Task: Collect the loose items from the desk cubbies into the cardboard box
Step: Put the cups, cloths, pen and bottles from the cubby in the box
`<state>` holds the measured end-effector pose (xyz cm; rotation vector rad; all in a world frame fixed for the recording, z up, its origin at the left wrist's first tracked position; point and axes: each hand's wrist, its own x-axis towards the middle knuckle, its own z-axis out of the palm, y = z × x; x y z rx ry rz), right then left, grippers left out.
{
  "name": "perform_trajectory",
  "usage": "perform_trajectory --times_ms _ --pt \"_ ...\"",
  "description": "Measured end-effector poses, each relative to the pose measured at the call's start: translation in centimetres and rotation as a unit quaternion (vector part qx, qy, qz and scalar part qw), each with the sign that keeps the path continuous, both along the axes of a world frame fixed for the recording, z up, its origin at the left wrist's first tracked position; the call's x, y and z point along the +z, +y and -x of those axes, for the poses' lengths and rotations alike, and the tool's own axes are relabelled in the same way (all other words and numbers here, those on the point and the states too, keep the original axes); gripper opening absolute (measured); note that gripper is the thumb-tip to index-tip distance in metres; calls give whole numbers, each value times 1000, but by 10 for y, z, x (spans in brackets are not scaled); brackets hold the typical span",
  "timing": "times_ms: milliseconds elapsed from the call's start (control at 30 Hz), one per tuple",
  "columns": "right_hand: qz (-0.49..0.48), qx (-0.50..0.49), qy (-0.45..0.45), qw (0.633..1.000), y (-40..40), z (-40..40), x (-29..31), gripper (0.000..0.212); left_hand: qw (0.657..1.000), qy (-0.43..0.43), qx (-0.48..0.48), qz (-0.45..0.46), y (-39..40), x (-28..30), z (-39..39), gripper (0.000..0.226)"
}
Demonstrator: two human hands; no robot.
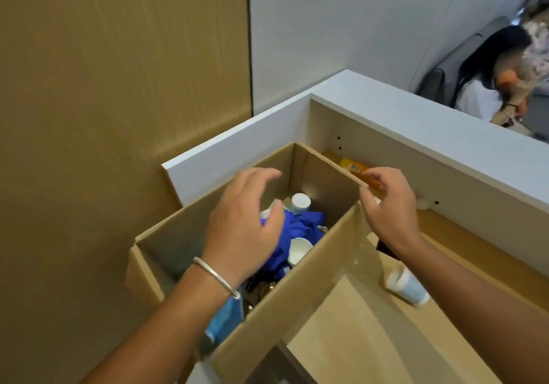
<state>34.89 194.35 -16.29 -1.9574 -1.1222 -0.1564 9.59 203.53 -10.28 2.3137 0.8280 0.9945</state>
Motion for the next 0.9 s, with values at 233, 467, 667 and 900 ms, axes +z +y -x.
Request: perform_trajectory --times_ms 233,467,667,900 --pt "155 -112 6 982 -102 -84 -31 33 976 111 -188 -18 -80 -23 -94 44" --pt "258 -89 66 960 -145 -135 -74 44 900 347 -263 -15 -138 -117 -170 65" --pt "262 -33 108 958 -112 -165 -112 49 846 456 -276 -16 -167 -172 -220 78" --pt "300 36 45 952 -46 -191 -135 68 788 565 -244 10 -168 -203 -227 56"
